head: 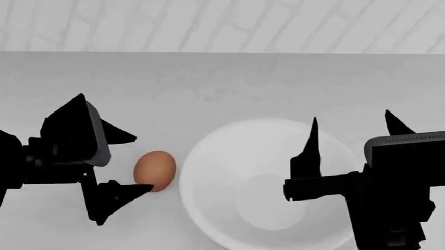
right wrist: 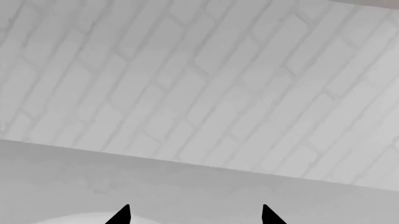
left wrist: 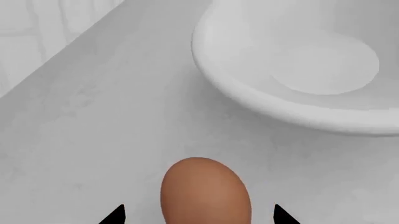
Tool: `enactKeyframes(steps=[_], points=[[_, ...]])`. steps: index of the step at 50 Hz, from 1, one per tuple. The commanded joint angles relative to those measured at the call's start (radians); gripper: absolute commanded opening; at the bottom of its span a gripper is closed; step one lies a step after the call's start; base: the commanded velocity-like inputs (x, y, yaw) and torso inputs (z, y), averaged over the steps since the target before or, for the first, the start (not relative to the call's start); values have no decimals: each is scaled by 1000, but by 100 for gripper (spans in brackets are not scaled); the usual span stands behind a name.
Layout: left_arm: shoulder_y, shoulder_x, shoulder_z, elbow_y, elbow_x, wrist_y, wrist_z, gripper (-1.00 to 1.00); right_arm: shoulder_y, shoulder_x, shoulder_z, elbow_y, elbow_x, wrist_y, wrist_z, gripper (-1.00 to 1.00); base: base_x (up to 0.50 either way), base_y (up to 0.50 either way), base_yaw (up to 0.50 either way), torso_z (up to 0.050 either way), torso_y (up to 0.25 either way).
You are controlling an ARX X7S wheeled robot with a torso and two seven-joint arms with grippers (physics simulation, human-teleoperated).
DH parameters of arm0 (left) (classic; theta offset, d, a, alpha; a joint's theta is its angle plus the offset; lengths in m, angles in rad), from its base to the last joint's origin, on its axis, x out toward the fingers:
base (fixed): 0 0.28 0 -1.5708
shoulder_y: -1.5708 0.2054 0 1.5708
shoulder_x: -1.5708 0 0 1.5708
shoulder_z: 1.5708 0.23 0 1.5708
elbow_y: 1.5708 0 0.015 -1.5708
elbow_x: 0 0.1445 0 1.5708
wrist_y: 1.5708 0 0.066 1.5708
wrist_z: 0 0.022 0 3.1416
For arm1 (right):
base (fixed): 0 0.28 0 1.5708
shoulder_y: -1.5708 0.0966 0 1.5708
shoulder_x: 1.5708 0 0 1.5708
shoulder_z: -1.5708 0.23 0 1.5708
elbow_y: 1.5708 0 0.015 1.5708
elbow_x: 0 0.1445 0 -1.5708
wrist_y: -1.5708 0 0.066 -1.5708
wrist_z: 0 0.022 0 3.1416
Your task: Place the eggs and milk next to the bowl.
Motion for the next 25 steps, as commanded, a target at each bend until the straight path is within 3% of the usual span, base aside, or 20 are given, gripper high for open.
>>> enactKeyframes(steps=[1,9,25], points=[[43,-56,-59,133,-75,-99,-3,100,1,-10,9,3,-8,-2,-11,100,0,0,0,0,0],[98,-105,-141,283,-129,-207,-106,100,0,-7,13,-3,-2,0,-10,100,0,0,0,0,0],[248,-176,-361,653,-225,-475,-433,100,3,-7,13,2,3,-11,-12,100,0,0,0,0,0]])
